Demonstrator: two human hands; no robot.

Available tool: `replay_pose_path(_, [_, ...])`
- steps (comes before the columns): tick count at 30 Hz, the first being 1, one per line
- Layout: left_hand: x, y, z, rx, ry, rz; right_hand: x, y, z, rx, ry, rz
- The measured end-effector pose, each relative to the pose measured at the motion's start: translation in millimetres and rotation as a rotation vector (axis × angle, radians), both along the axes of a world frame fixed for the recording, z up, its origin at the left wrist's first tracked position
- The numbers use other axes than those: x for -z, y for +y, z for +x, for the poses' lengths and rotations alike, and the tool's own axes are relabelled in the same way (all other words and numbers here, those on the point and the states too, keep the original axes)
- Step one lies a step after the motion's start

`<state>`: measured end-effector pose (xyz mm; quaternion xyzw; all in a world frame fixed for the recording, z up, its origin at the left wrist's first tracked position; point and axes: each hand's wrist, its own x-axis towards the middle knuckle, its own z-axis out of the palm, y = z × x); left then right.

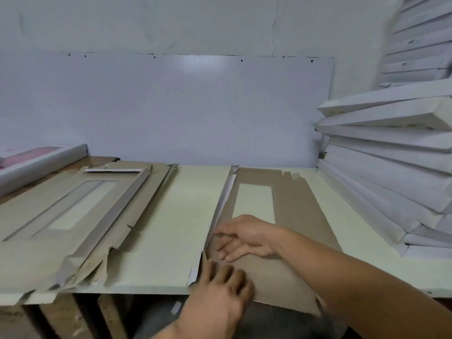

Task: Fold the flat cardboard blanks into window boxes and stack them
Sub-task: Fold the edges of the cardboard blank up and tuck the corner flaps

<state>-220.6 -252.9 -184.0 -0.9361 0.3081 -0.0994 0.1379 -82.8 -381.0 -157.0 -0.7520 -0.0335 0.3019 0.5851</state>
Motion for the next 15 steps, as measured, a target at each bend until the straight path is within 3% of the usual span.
replay_pose_path(3, [-10, 28, 10, 0.024, 0.051, -0.040, -12, -46, 15, -0.050, -0.345, -0.323])
replay_pose_path(5, [-13, 44, 20, 0.040, 0.077, -0.051, -26, -88, 25, -0.184, -0.650, -0.786])
replay_pose_path(7, [-12, 58, 34, 0.079, 0.167, -0.125, -32, -131, 31, -0.351, -0.720, -1.236])
replay_pose_path(8, [-13, 66, 38, 0.098, 0.203, -0.166, -32, -151, 31, -0.395, -0.683, -1.359])
replay_pose_path(11, [-16, 84, 51, 0.196, 0.221, -0.194, -28, -185, 24, -0.454, -0.688, -1.545])
replay_pose_path(15, [-25, 105, 68, 0.346, 0.164, -0.122, -11, -189, 20, -0.520, -0.969, -1.516])
